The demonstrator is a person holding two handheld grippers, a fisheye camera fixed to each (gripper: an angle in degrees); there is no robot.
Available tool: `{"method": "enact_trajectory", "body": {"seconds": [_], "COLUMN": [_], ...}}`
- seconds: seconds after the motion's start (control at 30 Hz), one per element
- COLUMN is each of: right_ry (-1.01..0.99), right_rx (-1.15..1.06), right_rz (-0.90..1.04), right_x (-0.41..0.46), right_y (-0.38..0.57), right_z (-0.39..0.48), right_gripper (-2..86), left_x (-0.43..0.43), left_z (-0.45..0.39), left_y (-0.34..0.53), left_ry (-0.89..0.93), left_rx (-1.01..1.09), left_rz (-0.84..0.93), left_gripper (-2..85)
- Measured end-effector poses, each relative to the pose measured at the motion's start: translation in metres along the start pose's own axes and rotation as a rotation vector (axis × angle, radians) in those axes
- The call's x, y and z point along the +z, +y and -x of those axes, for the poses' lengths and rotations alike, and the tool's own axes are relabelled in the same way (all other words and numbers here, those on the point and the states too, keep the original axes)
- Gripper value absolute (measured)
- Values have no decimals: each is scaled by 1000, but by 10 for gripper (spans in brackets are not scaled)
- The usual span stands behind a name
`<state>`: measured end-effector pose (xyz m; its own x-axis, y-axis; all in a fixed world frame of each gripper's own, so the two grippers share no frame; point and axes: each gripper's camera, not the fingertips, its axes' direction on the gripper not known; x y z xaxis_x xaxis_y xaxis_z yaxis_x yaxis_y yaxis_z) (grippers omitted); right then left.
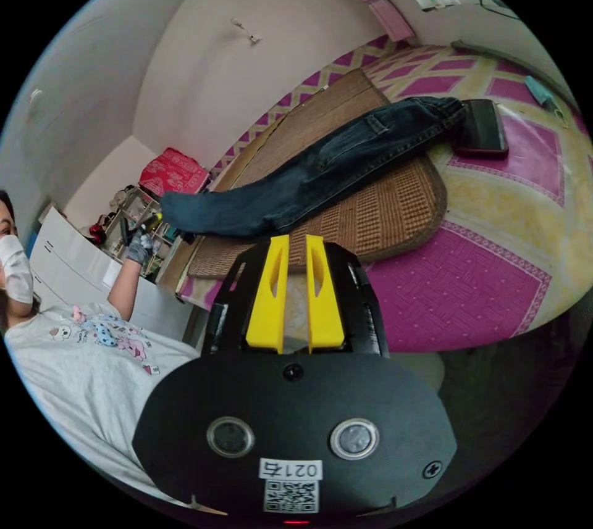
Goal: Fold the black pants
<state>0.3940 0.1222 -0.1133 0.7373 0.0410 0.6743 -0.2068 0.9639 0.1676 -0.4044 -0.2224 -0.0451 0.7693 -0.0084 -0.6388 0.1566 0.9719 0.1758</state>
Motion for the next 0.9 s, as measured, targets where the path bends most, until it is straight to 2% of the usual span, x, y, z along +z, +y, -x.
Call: {"method": "enact_trajectory", "body": {"seconds": [0.13,0.2,0.4,0.47,0.5,0.53,0.6,0.73,0.8,0.9], "right_ry": [-8,3,44,97,156,188,311,479,521,475], "right_rx": [-23,-68,-197,-277,-351,-390,-547,-739,-858,-844], "right_rz": [55,92,125,129,130,129,102,217,304,412], "right_x": [27,41,64,74,82,86,105,153,183,209], "right_y": [-9,-18,-57,-76,-90,-97,-133,-201,-241,-295], "right_z": [26,49,92,103,109,111,114,100,87,66], "right_gripper": [54,54,55,57,60,63,80,89,97,111], "left_x": [55,73,46,21,-1,-19,-33,4,35,84], "left_z": [94,116,152,168,177,178,158,79,46,2], "left_y": [39,51,63,71,78,77,63,17,-2,-34], "left_ry": [100,120,250,261,278,306,218,23,27,62], "left_rx": [-157,-216,-314,-396,-448,-416,-275,70,195,345], "left_rz": [202,242,70,-46,-163,-238,-222,-34,45,126], "left_gripper": [43,44,42,25,5,1,0,43,59,77]}}
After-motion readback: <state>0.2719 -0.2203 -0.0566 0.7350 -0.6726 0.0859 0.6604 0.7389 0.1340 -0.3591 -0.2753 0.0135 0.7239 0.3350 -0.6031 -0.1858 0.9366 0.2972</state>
